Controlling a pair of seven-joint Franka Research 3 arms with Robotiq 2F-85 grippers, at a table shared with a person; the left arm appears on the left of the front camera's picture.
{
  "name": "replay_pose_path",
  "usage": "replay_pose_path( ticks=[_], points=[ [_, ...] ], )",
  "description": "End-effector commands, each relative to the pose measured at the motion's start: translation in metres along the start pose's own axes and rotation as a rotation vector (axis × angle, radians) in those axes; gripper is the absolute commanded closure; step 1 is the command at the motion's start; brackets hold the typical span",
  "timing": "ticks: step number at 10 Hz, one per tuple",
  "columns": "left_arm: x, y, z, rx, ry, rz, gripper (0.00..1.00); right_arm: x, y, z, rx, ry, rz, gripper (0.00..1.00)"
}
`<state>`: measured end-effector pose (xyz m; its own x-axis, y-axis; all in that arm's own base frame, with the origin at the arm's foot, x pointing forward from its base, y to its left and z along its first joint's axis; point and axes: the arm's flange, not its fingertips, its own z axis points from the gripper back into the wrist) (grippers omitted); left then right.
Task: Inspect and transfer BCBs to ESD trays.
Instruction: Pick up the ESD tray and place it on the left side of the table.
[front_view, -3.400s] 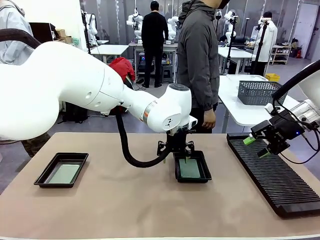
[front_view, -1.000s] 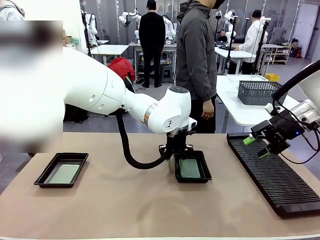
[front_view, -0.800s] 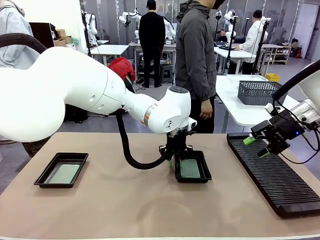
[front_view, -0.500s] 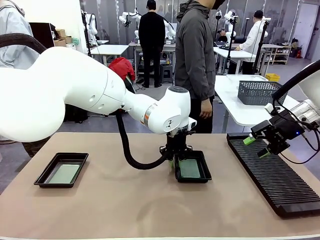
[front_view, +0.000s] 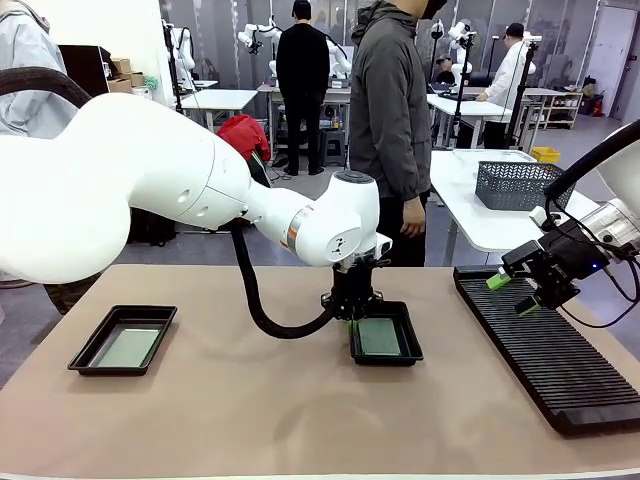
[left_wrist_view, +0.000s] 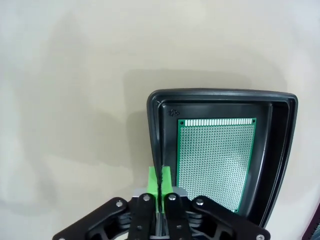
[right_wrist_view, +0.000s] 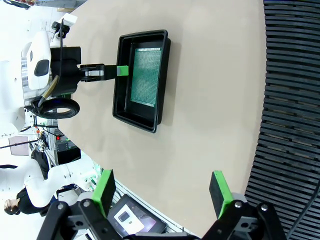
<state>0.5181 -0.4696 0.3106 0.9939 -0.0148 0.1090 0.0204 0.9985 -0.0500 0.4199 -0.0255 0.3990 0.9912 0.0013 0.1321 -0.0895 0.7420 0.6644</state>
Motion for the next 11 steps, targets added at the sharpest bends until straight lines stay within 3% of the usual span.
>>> replay_pose_path(
  ticks=[1, 3, 6, 11],
  points=[
    [0.003, 0.003, 0.001, -0.02, 0.013, -0.015, 1.0, 0.001, 0.001, -0.001, -0.013, -0.011, -0.02, 0.0],
    [0.003, 0.006, 0.003, -0.038, 0.011, -0.006, 1.0, 0.001, 0.001, -0.001, -0.013, -0.011, -0.02, 0.0],
    [0.003, 0.026, 0.019, -0.174, 0.031, 0.02, 1.0, 0.001, 0.001, -0.001, -0.013, -0.011, -0.02, 0.0],
    [-0.001, 0.053, 0.025, -0.312, 0.015, -0.03, 1.0, 0.001, 0.001, -0.001, -0.013, -0.011, -0.02, 0.0]
  ],
)
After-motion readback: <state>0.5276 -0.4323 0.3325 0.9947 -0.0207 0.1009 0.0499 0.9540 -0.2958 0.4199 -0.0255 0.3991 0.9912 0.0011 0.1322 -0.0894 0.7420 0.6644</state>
